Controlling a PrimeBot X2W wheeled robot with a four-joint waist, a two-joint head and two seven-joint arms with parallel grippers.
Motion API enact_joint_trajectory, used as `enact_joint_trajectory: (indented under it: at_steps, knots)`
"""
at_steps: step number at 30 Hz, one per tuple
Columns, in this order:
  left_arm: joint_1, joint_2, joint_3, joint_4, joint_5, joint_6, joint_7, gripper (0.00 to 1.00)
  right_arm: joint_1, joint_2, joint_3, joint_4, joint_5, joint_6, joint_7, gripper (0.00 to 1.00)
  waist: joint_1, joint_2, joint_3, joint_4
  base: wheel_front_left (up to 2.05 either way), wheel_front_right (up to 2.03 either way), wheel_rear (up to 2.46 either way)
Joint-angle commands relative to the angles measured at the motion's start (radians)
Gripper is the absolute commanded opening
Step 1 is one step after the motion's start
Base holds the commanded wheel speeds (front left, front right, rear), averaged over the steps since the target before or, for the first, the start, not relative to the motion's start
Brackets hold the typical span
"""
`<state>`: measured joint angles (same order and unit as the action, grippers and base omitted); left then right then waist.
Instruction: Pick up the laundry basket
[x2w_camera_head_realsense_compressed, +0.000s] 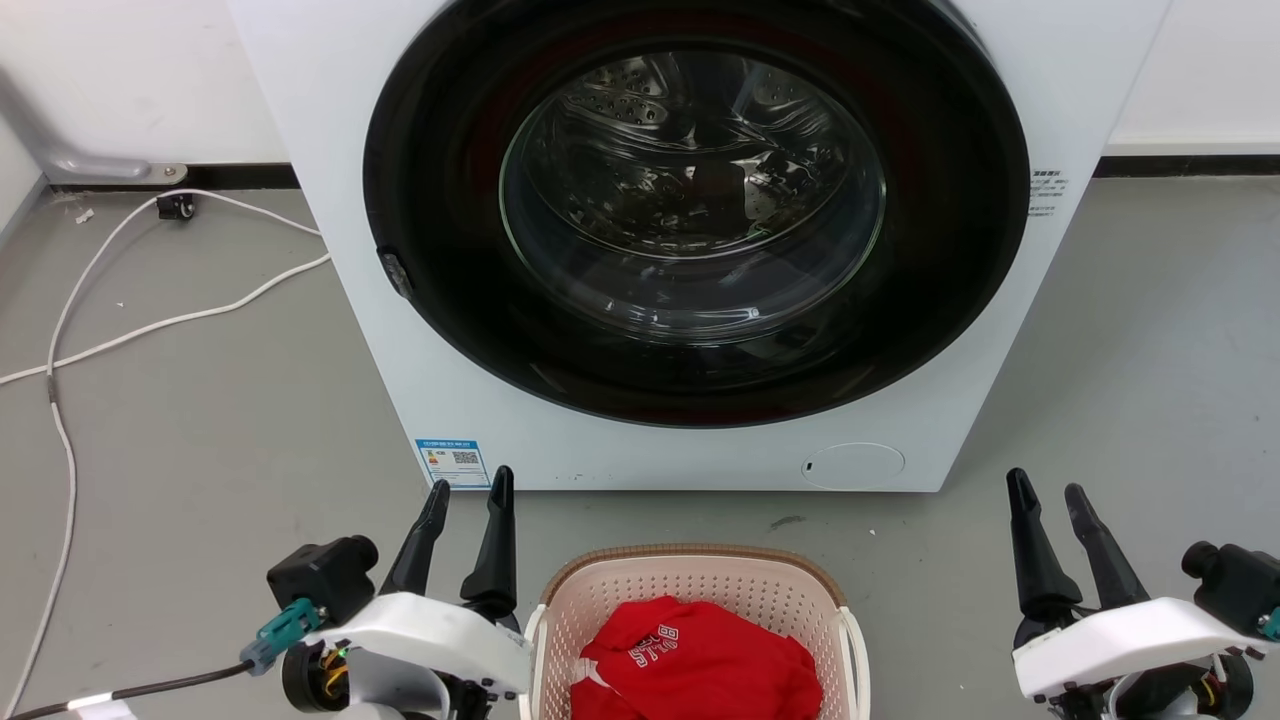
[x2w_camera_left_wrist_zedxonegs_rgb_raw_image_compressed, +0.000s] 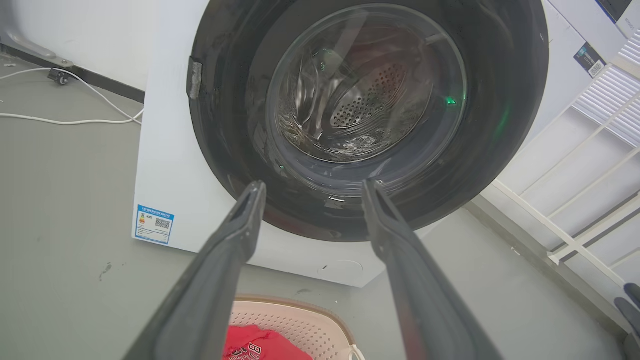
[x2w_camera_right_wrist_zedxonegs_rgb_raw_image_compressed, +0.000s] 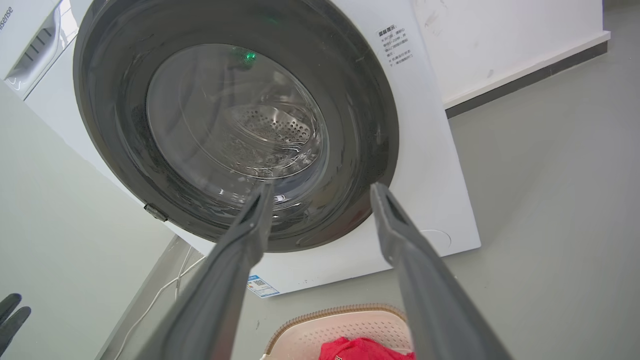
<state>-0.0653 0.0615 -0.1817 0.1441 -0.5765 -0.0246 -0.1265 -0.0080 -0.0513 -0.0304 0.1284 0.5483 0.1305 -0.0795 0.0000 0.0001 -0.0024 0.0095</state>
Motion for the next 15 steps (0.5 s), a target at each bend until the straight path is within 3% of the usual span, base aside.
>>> enact_joint_trajectory:
  at_steps: [1, 15]
  knots:
    - [-0.004, 0.007, -0.006, -0.009, 0.026, 0.006, -0.008, 1.0, 0.002, 0.001, 0.001, -0.014, -0.028, 0.0, -0.009, 1.0, 0.0, -0.0001, 0.0, 0.0, 0.0, 0.0, 0.0]
    - [-0.001, 0.011, -0.045, -0.002, 0.168, 0.047, -0.045, 1.0, 0.017, 0.001, 0.014, -0.028, -0.185, 0.0, -0.02, 1.0, 0.0, -0.0001, 0.0, 0.003, 0.0, 0.0, 0.0]
